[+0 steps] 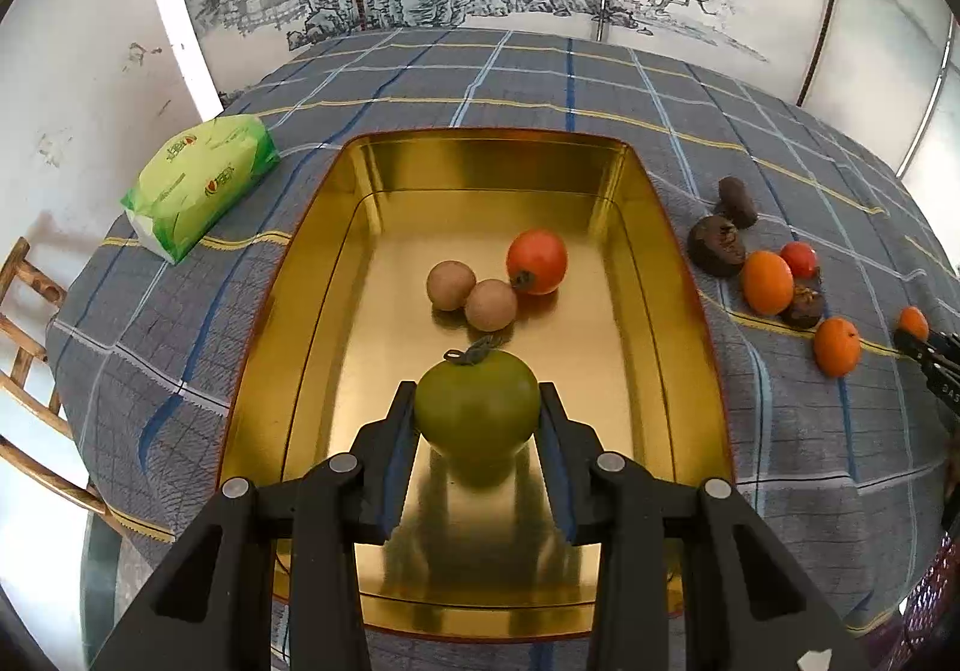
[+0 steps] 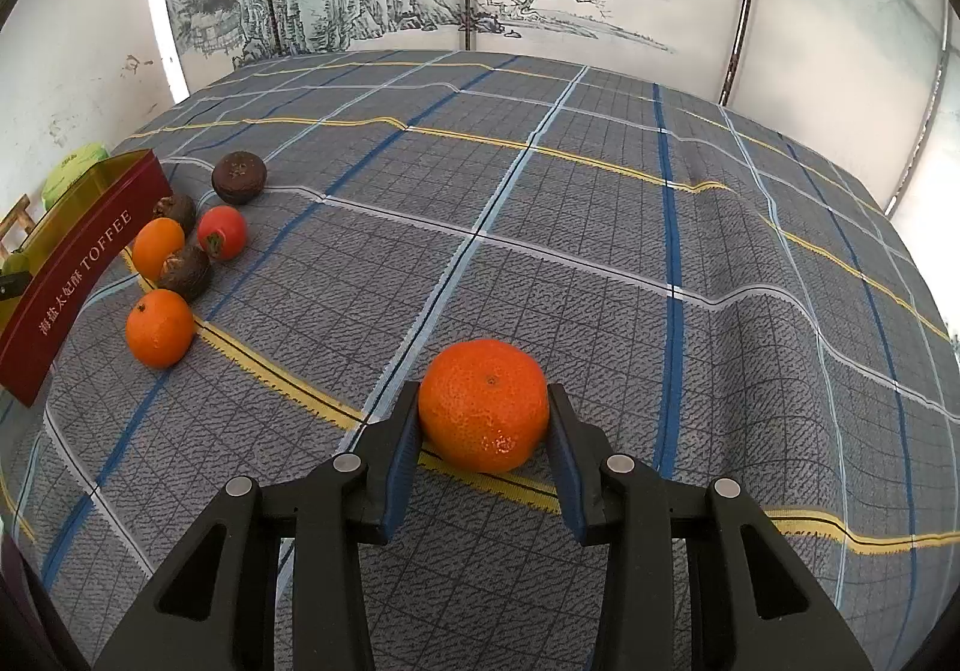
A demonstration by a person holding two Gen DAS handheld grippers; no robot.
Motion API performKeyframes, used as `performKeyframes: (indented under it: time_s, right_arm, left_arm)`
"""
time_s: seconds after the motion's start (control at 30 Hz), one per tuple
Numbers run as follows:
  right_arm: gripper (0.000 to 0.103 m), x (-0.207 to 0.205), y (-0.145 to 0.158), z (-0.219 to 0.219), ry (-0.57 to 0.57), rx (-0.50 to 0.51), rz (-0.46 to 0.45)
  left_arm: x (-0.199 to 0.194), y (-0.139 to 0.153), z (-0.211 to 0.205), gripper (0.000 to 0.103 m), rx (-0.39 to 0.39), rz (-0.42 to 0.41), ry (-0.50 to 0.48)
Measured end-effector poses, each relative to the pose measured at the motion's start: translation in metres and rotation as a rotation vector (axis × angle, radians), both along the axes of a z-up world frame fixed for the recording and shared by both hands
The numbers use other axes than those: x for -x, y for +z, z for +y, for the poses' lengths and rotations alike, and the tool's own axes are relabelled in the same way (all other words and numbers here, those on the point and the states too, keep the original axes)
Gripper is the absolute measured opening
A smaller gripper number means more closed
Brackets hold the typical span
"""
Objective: Organize fruits
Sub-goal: 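Carry green tomato into gold tin and open left tool, then carry held mandarin toward gold tin with right tool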
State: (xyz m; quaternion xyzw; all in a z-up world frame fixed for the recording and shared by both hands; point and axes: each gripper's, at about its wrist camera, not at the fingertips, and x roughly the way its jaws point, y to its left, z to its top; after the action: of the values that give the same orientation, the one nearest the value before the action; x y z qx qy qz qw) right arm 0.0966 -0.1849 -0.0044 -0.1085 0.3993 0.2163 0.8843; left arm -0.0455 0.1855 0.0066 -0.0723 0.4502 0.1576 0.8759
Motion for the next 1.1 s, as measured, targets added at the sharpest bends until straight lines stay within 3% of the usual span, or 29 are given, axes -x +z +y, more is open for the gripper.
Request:
performKeyframes:
  time_s: [0.77,1.1]
  right_arm:
    - [0.040,0.000,0.001,0.000,0.000,0.001,0.001]
    - [0.040,0.000,0.001,0.000,0.000,0.001,0.002]
  left_arm:
    - [0.000,-0.010,0.020,0.035,-0.017,0.025,0.045]
    - [0.005,0.003,0.024,0.036,-0.024,-0.031,0.050]
